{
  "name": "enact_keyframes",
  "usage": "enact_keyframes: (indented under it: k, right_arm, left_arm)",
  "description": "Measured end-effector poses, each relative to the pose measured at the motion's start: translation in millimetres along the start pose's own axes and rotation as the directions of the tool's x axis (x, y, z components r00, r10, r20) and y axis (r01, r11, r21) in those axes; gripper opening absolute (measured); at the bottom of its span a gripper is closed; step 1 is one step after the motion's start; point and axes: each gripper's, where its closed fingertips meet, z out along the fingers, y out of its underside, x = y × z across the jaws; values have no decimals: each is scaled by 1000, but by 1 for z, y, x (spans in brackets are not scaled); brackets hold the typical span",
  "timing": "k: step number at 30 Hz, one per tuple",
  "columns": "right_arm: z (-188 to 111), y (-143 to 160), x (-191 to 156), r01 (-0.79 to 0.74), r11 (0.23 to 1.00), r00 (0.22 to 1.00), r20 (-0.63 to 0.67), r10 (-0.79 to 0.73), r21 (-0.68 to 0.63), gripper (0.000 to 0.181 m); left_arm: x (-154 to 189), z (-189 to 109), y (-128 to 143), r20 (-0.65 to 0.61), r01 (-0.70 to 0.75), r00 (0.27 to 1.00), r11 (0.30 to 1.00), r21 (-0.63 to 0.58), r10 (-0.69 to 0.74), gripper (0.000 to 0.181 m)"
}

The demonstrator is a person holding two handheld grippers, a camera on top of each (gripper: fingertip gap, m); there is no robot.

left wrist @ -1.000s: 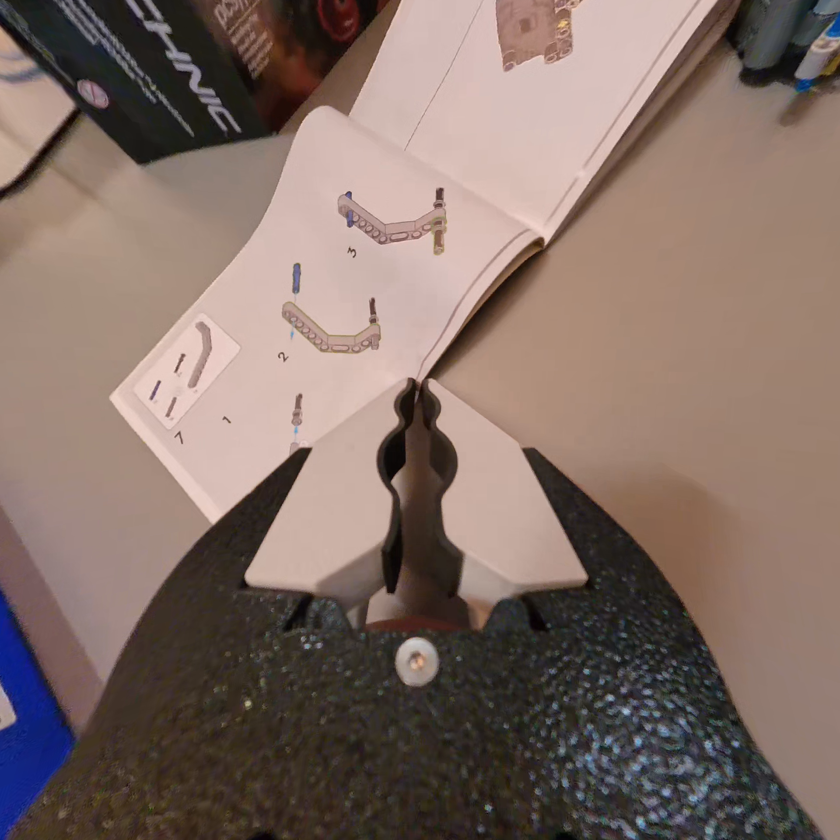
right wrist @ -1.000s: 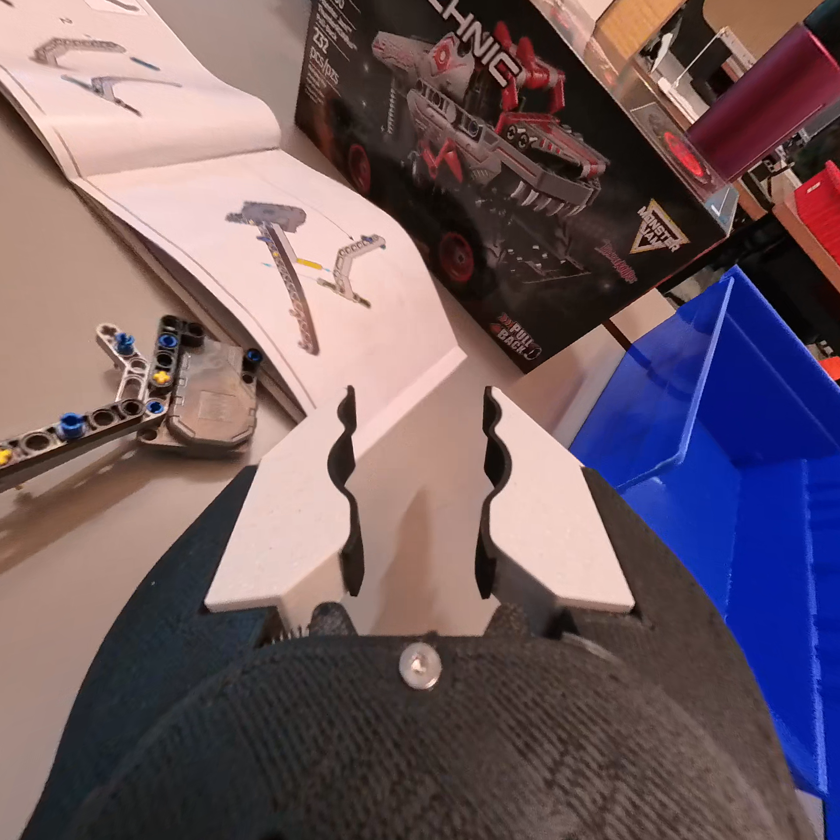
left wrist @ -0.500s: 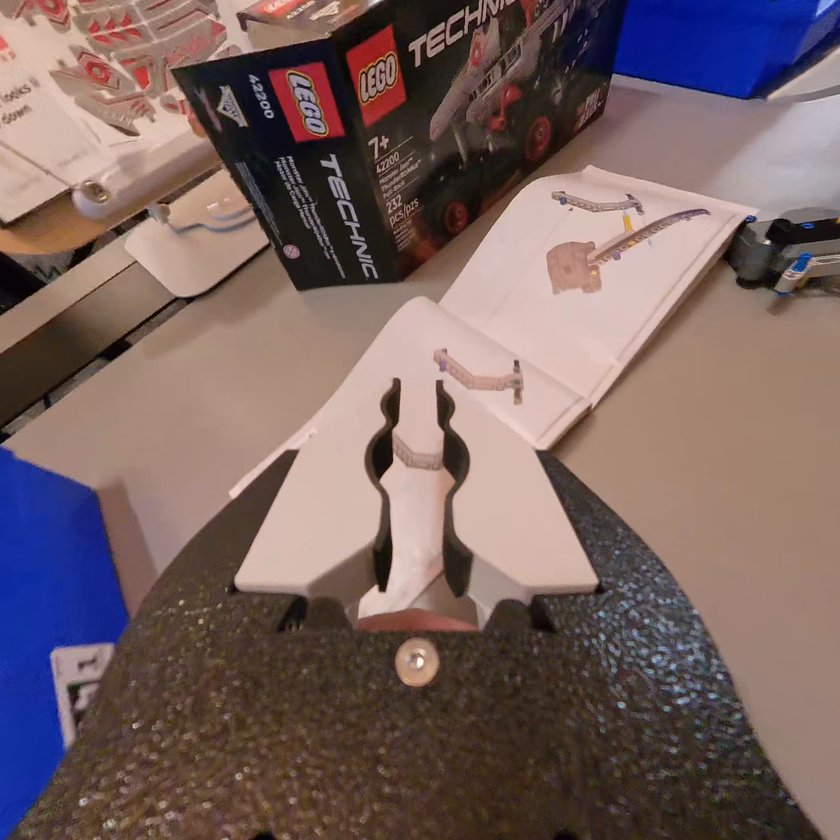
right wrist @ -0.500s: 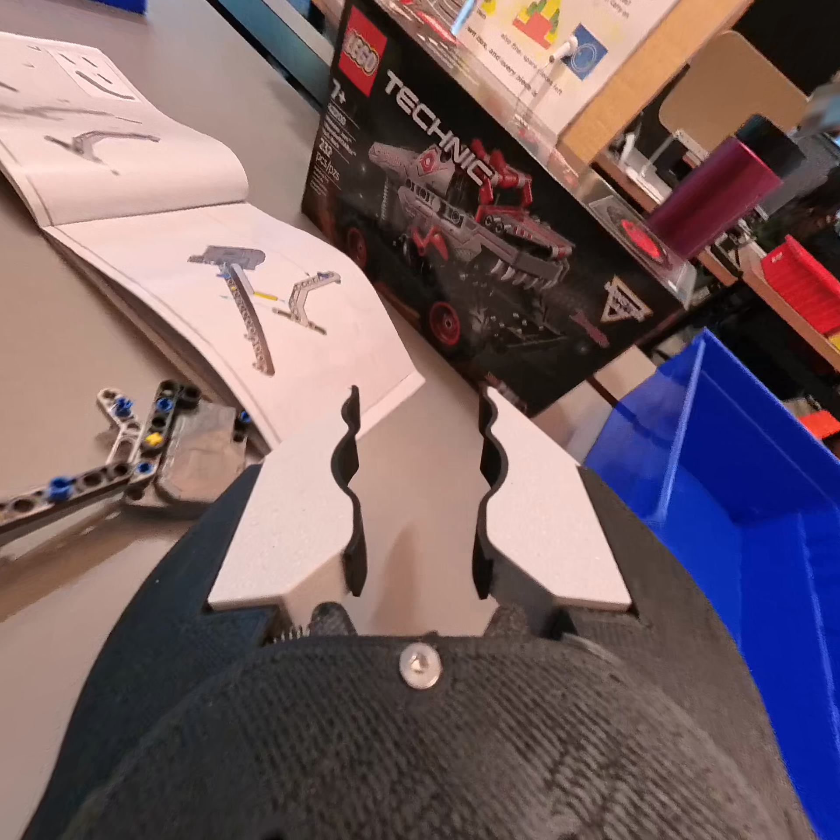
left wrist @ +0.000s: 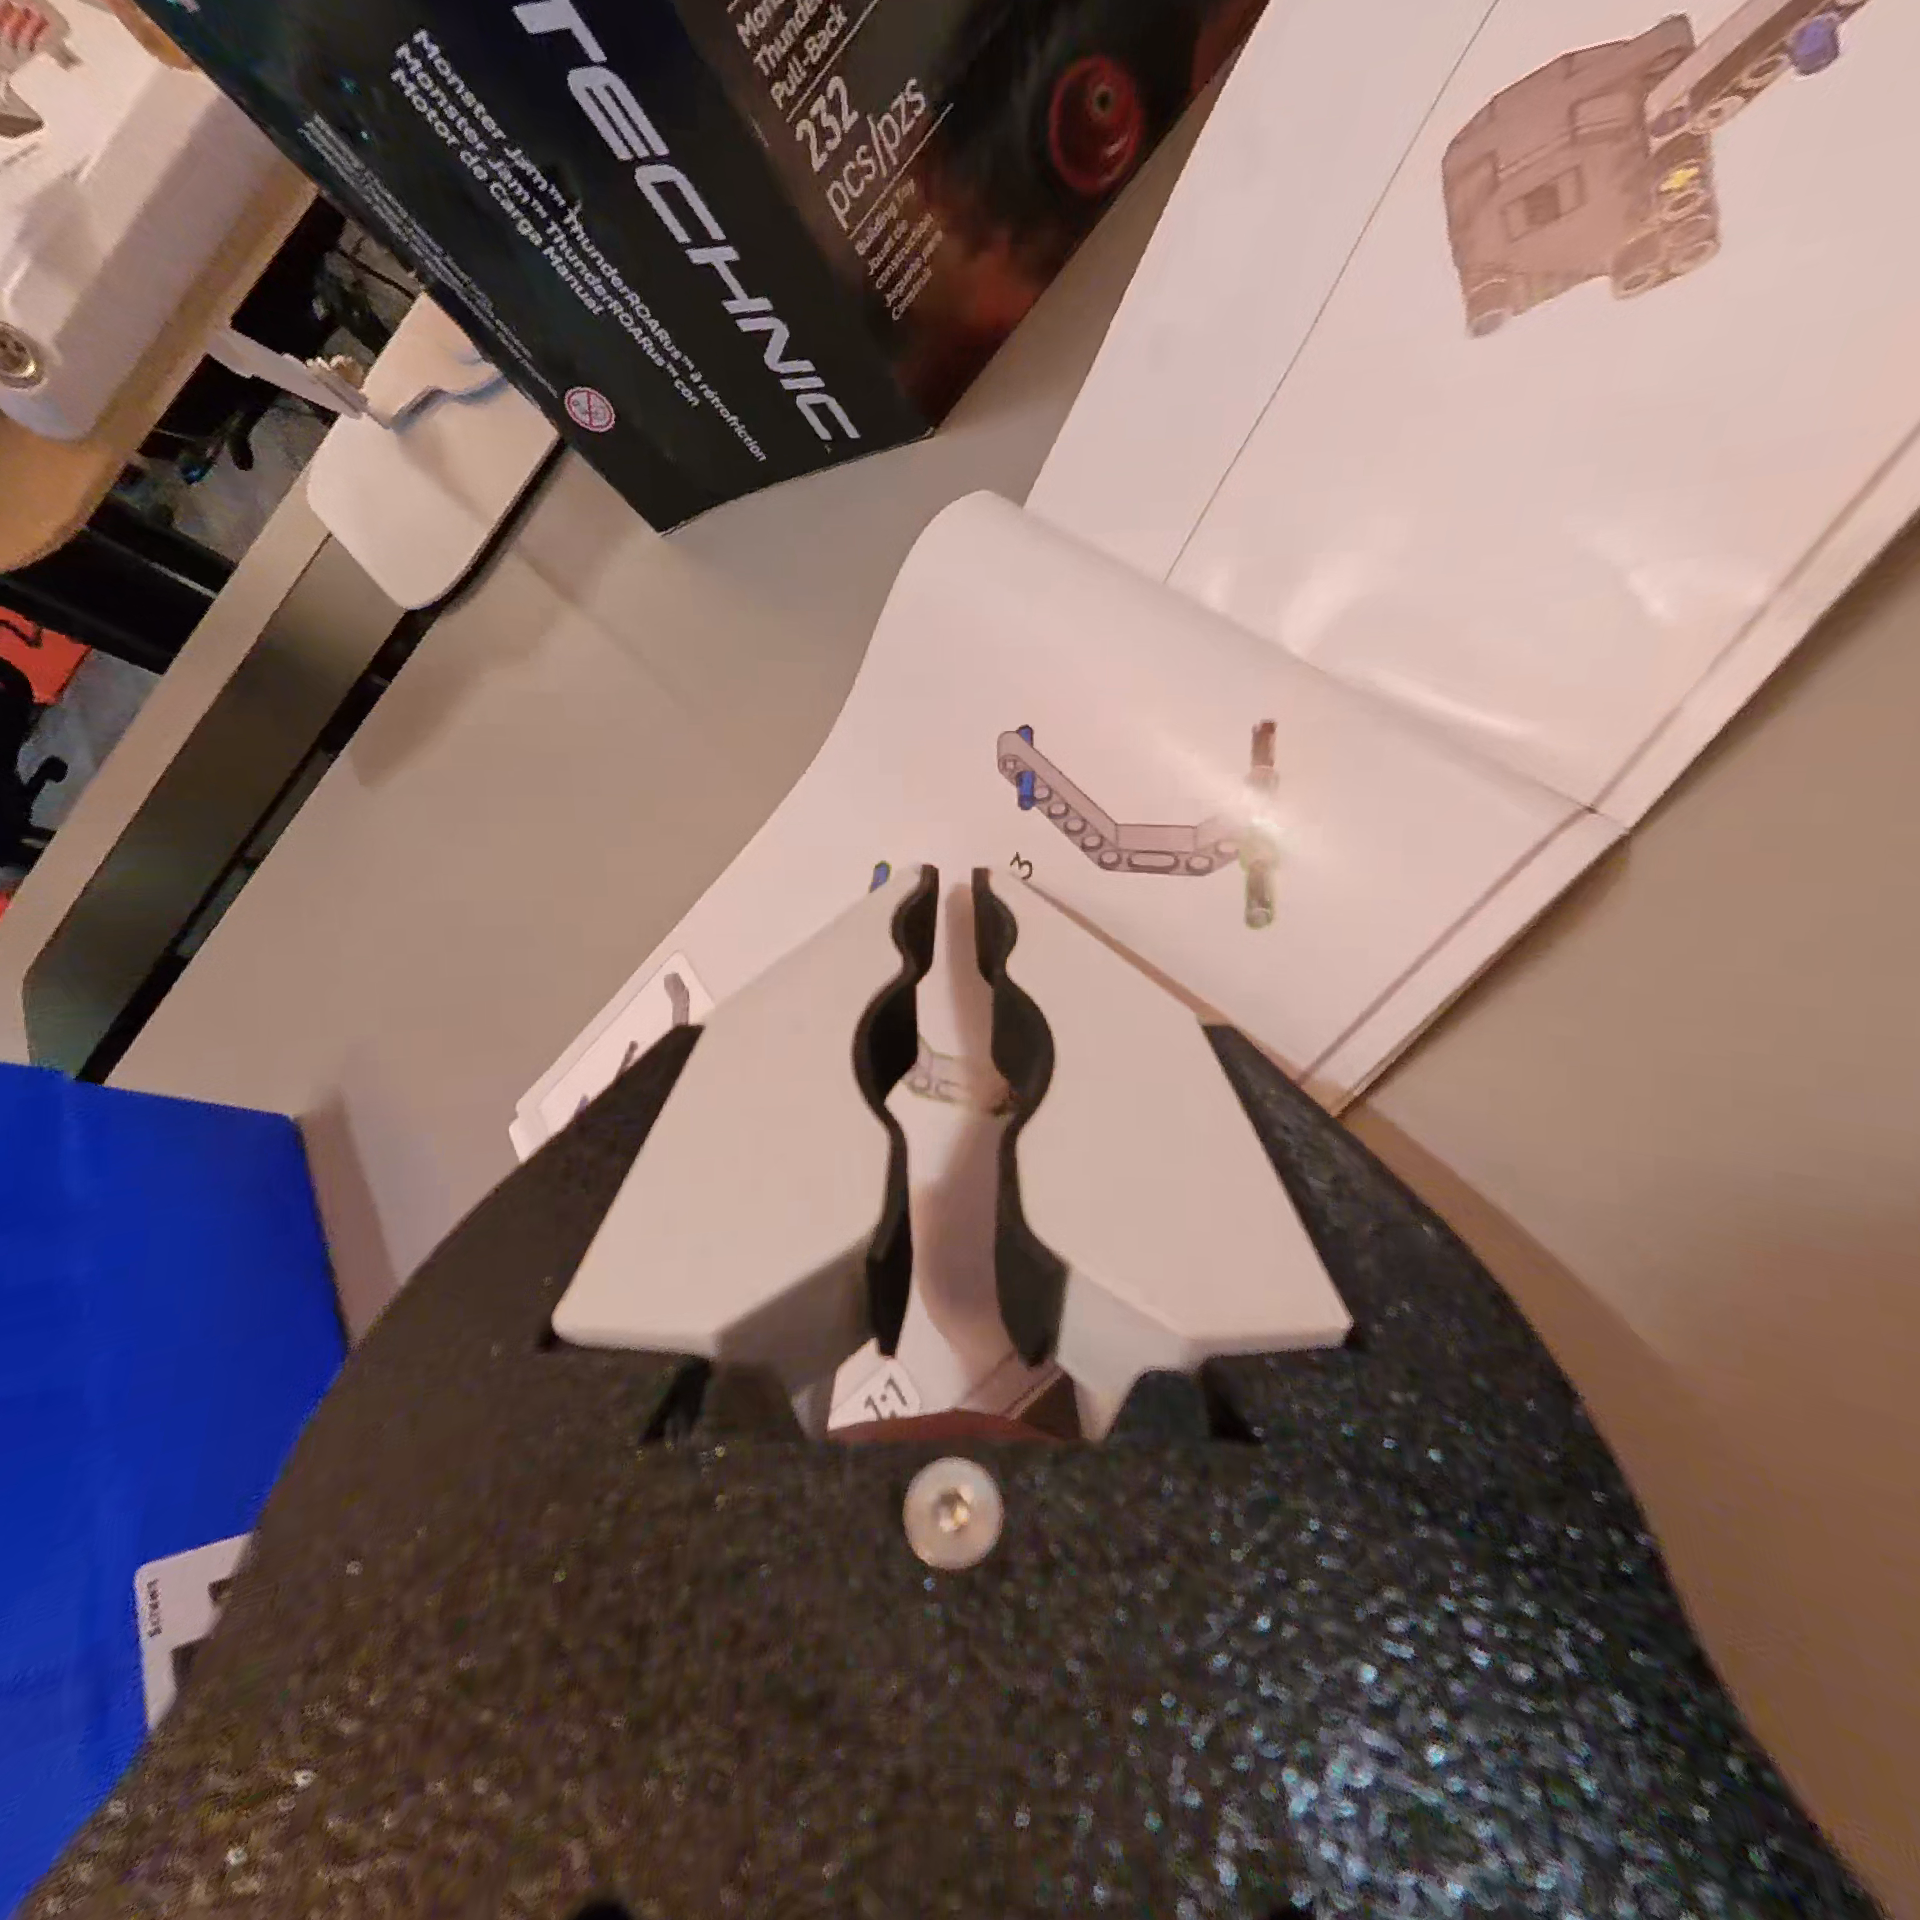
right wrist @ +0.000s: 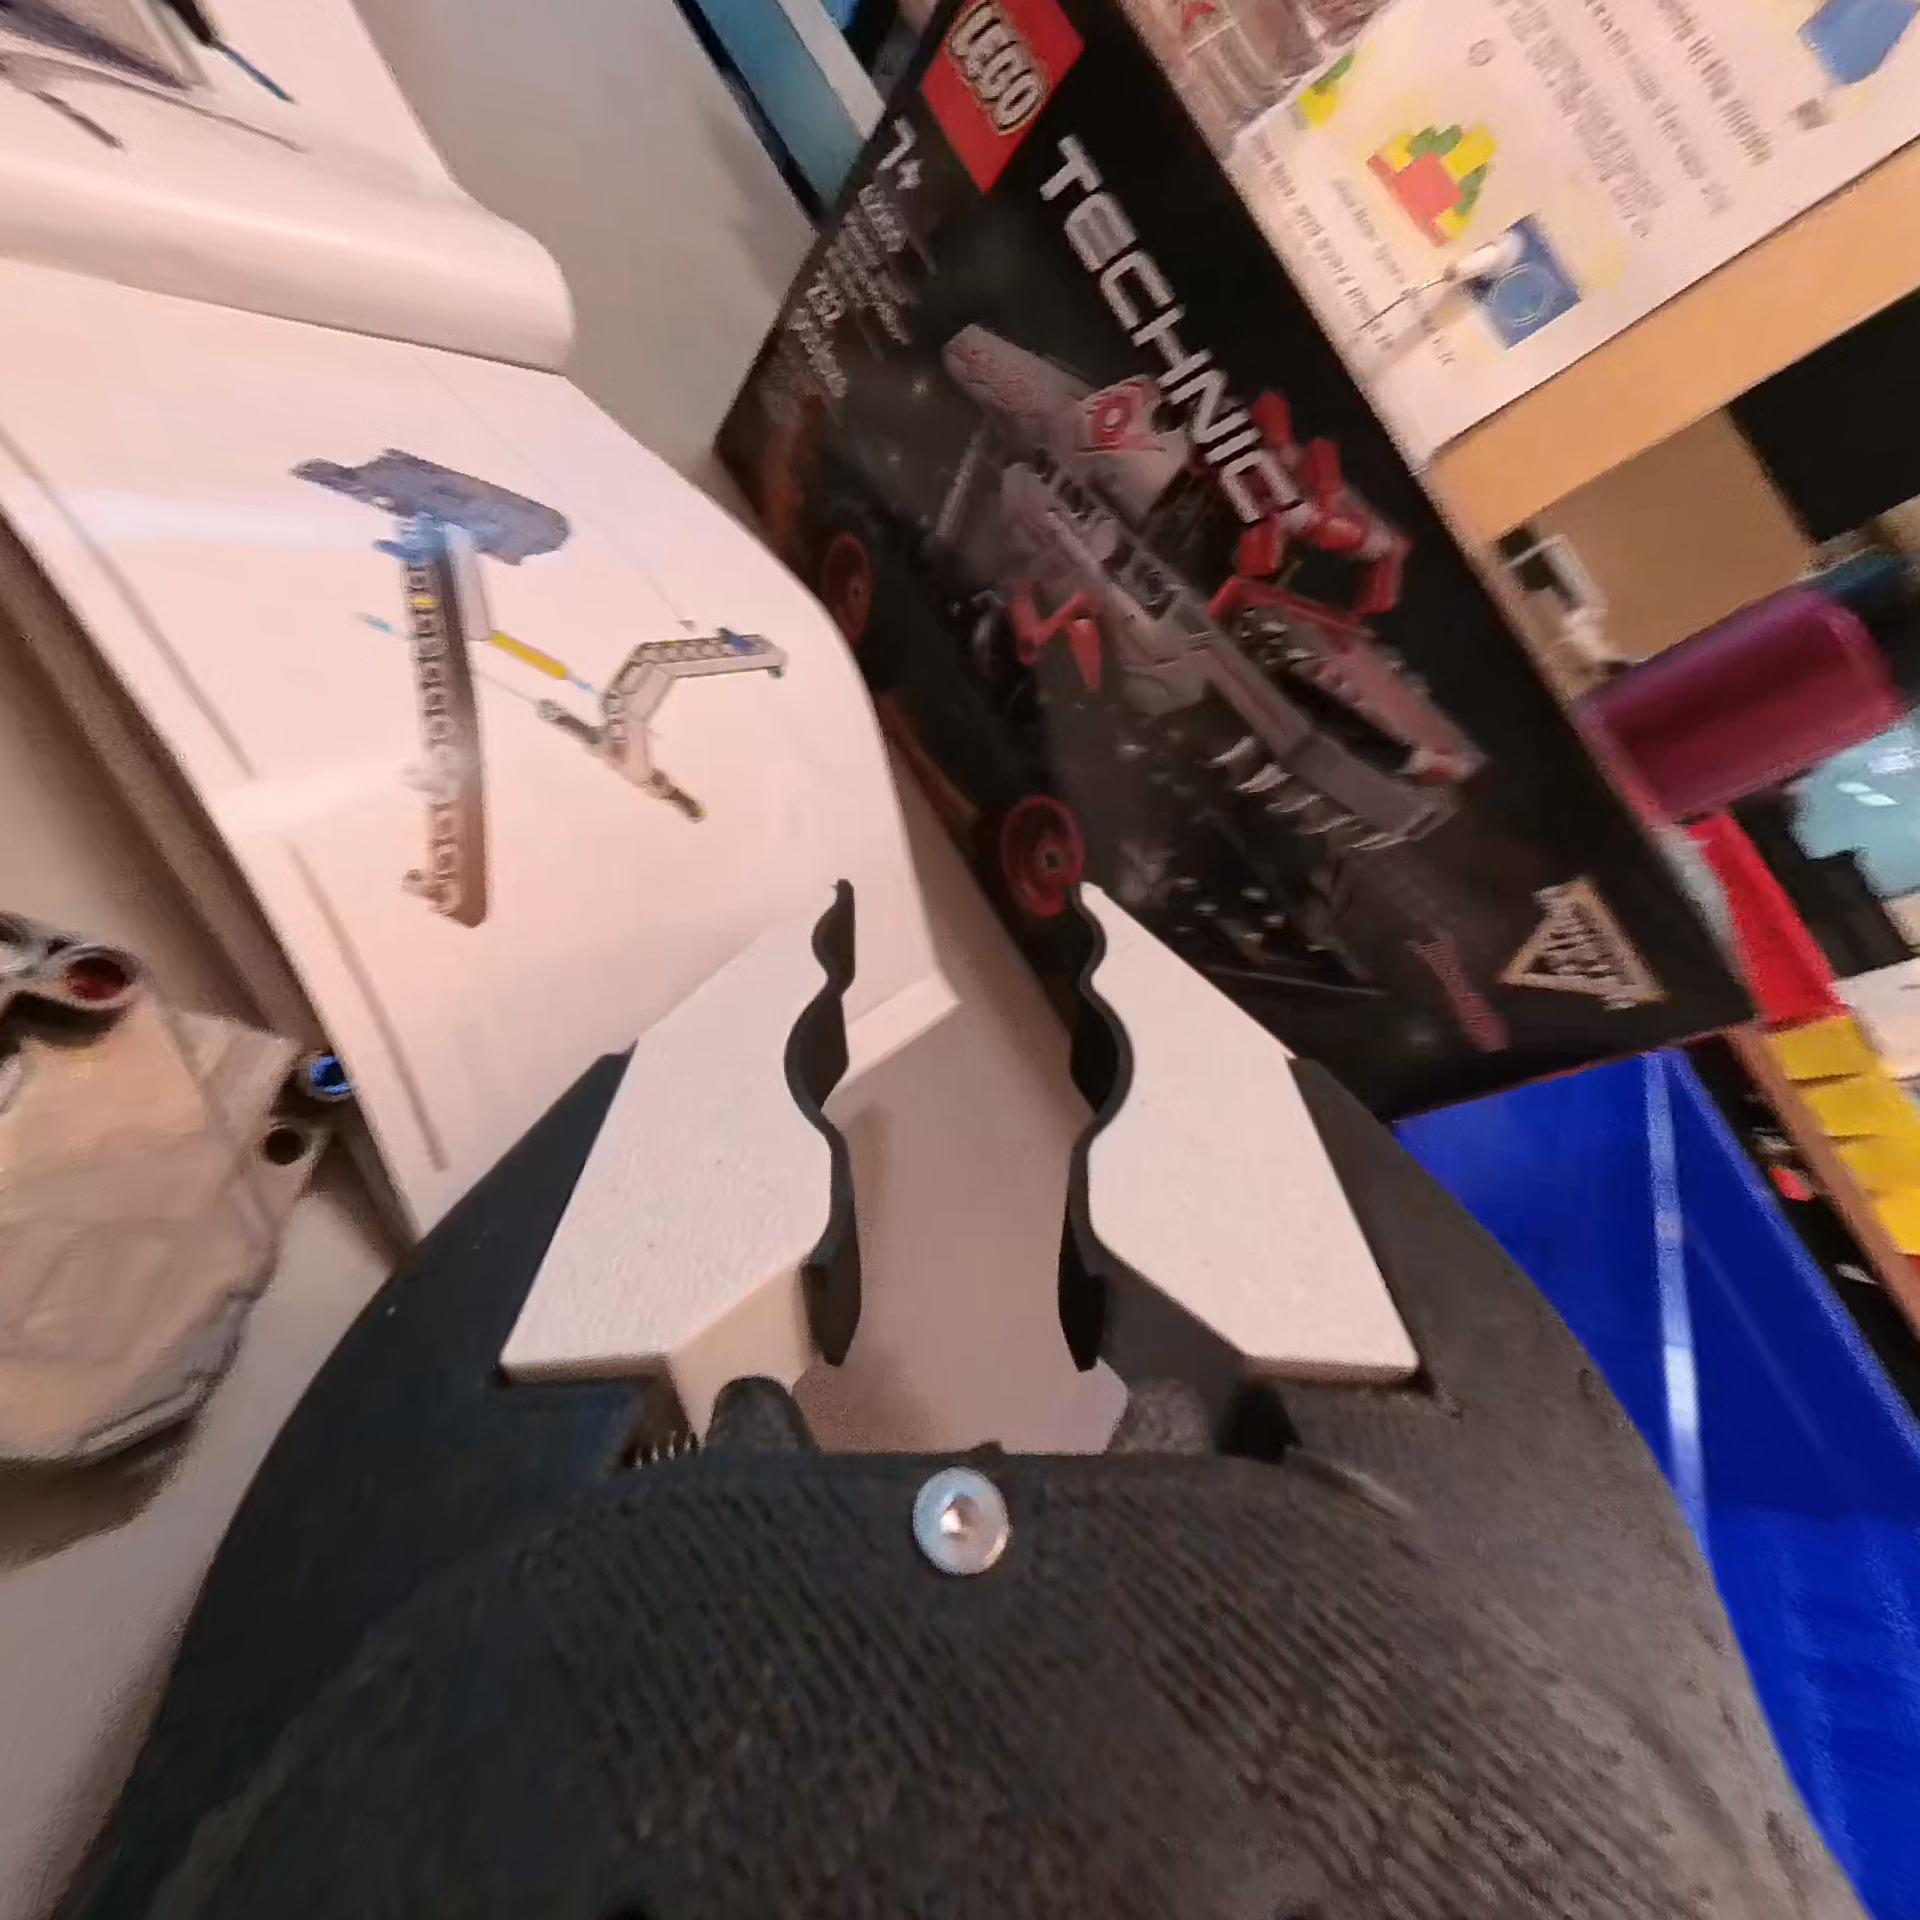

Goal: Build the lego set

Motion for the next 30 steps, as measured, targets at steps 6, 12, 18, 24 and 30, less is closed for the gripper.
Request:
enact_keyframes:
  k: [6, 12, 18, 24, 30]
  right_arm:
    - [7, 24, -15, 64, 992, 996, 62, -58, -107, 31]
    - [11, 34, -22, 110, 983, 991, 92, -97, -146, 10]
    - [12, 36, -27, 132, 979, 987, 116, -114, -159, 0]
    - [5, 16, -5, 75, 996, 997, -1, -75, -55, 0]
    - [-2, 12, 30, 14, 1000, 977, -215, -13, 3, 4]
  left_arm:
    - [-4, 2, 4, 20, 14, 1000, 1000, -21, -13, 0]
    - [-9, 2, 7, 42, 36, 998, 999, -36, -35, 0]
    - [-13, 1, 10, 62, 52, 997, 998, -47, -49, 0]
    - [-14, 1, 10, 85, 33, 996, 998, -47, -29, 0]
    - [-24, -10, -2, 171, 16, 985, 999, 47, -24, 9]
